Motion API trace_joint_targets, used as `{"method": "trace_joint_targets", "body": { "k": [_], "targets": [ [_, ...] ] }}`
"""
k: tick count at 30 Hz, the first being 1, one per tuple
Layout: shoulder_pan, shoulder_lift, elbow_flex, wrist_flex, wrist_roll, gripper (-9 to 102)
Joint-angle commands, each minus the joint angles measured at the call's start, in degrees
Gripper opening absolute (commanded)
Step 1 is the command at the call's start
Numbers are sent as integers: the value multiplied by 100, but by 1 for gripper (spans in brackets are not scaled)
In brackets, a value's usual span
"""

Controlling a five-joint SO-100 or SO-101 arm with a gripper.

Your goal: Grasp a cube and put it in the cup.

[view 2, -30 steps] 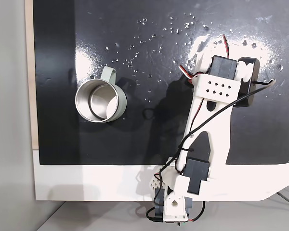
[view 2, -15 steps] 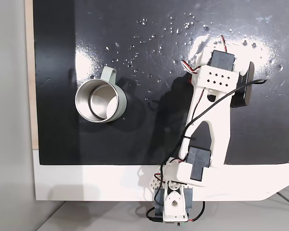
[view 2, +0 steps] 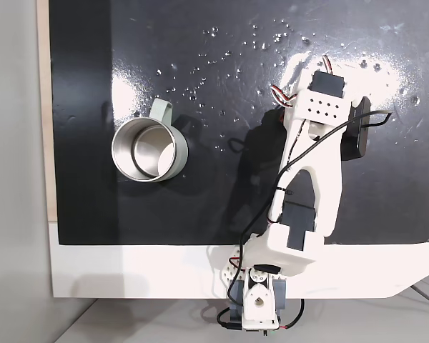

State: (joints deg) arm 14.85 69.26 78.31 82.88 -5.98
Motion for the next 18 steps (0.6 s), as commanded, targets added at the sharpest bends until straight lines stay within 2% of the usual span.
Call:
{"method": "trace_joint_targets", "body": {
  "k": [1,18],
  "targets": [
    [-53,35,-229,-70,-53,26],
    [-176,-360,-527,-123,-88,21]
  ]
}}
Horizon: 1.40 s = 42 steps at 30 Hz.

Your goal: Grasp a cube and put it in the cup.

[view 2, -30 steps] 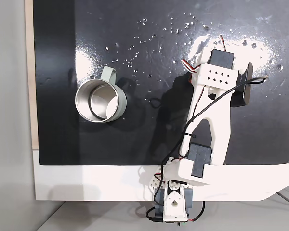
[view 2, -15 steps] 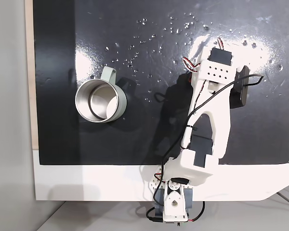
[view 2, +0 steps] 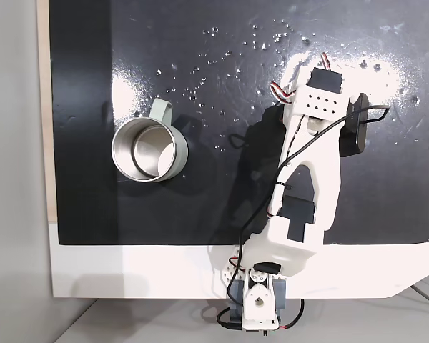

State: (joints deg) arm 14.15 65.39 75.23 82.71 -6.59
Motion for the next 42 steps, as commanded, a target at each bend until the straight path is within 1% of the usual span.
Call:
{"method": "trace_joint_targets", "body": {
  "k": [1,4,10,22,30,42],
  "targets": [
    [-114,18,-220,-97,-26,20],
    [-123,-9,-202,-97,-35,15],
    [-123,-26,-167,-97,-35,10],
    [-264,554,-167,176,62,9],
    [-580,1512,-176,633,308,9],
    [-879,3393,-475,1635,448,9]
  ]
}}
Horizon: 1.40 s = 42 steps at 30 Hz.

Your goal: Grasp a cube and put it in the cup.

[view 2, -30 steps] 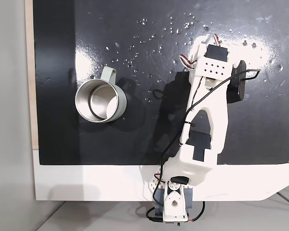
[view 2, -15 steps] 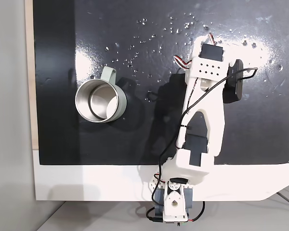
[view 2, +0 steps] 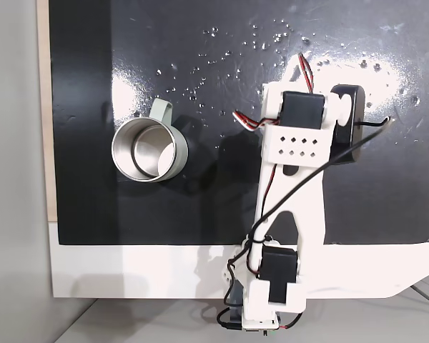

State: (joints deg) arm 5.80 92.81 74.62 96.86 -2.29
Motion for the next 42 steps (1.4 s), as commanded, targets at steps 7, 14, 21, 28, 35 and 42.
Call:
{"method": "trace_joint_targets", "body": {
  "k": [7,14,21,28,35,42],
  "targets": [
    [-44,1345,-677,606,-53,9],
    [-272,1459,-729,615,-44,9],
    [-1257,1468,-879,624,167,9],
    [-2628,1512,-1020,624,475,9],
    [-3551,1266,-1134,580,334,9],
    [-3920,589,-1556,589,229,9]
  ]
}}
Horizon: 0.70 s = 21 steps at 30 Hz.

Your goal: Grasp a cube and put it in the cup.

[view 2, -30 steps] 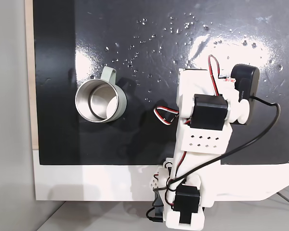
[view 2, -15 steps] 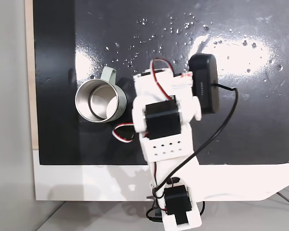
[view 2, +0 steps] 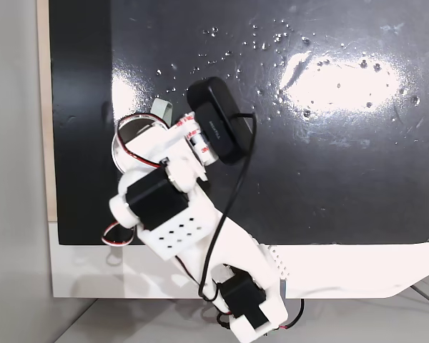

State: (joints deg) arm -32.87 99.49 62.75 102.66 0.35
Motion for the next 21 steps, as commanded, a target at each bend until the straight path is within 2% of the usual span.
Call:
{"method": "trace_joint_targets", "body": {
  "k": [1,21],
  "targets": [
    [-53,-149,-396,18,-35,9],
    [-404,-853,-404,35,-132,9]
  ]
}}
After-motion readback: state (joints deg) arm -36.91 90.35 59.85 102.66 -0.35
